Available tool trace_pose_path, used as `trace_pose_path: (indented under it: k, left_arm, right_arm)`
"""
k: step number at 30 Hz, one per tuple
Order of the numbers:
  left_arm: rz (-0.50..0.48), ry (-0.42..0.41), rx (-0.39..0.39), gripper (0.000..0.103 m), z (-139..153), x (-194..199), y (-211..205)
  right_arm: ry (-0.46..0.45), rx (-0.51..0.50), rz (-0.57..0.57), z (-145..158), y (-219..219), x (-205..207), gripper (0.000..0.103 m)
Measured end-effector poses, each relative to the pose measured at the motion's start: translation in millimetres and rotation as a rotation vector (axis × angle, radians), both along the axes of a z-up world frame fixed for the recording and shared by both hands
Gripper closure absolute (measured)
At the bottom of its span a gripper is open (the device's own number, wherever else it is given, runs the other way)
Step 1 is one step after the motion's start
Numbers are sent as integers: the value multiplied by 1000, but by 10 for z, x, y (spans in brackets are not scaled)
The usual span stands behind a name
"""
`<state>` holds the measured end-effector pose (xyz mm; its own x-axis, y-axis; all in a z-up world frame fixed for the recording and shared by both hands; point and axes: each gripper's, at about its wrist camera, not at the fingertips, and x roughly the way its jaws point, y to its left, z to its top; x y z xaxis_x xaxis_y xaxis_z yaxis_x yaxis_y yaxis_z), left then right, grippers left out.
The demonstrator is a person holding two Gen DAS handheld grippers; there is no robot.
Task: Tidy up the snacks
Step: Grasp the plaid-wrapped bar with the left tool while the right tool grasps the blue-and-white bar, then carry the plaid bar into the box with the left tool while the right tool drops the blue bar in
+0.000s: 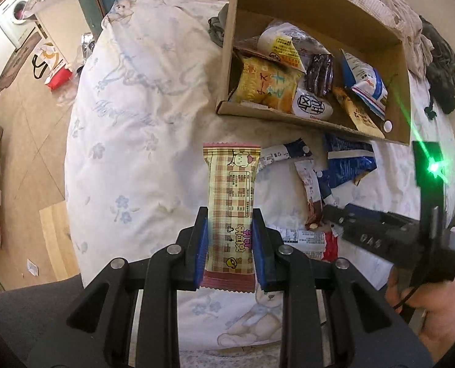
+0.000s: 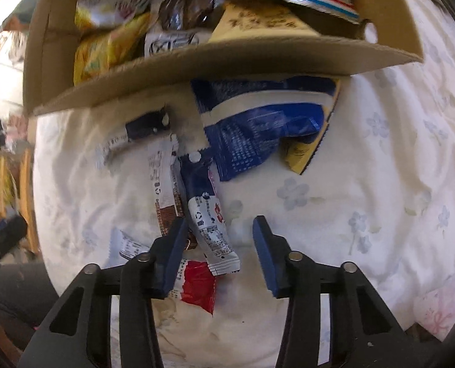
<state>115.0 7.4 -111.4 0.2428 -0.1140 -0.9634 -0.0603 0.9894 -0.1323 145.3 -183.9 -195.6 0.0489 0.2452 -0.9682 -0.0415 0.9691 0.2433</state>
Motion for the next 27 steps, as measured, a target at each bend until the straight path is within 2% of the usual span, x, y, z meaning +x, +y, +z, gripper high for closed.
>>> trace_pose_path:
  k: [2,4,5,10,15,19,23,27]
  left_arm:
    - [0,-5,1,81,-8,15,-15]
    - [3,-7,7,81,-24,40,-22]
    - [6,-8,9,81,-32,47,-24]
    - [22,-6,21,81,-69,56,3]
    - [37,-24,39,81,-53,34,37]
    - [62,-48,35,81,-4,11,85]
    - [72,-74,41,81,43,-3,99]
    - [79,-94,52,81,81,-9,124]
  right_arm:
    - [-1,-12,18,-15,35,-18,65]
    - [-6,-17,45,-8,70,-35,82]
    - [-7,-18,54,-3,89,-42,83]
    - [-49,23,62,134,28,-125,84]
    - [-99,161,0,400,-279,-309,84]
    - [-183,290,-28,709,-501,-449,84]
    - [-263,366,-29,967,-583,-510,84]
    - [-318,414,-32,1087,-570,-542,84]
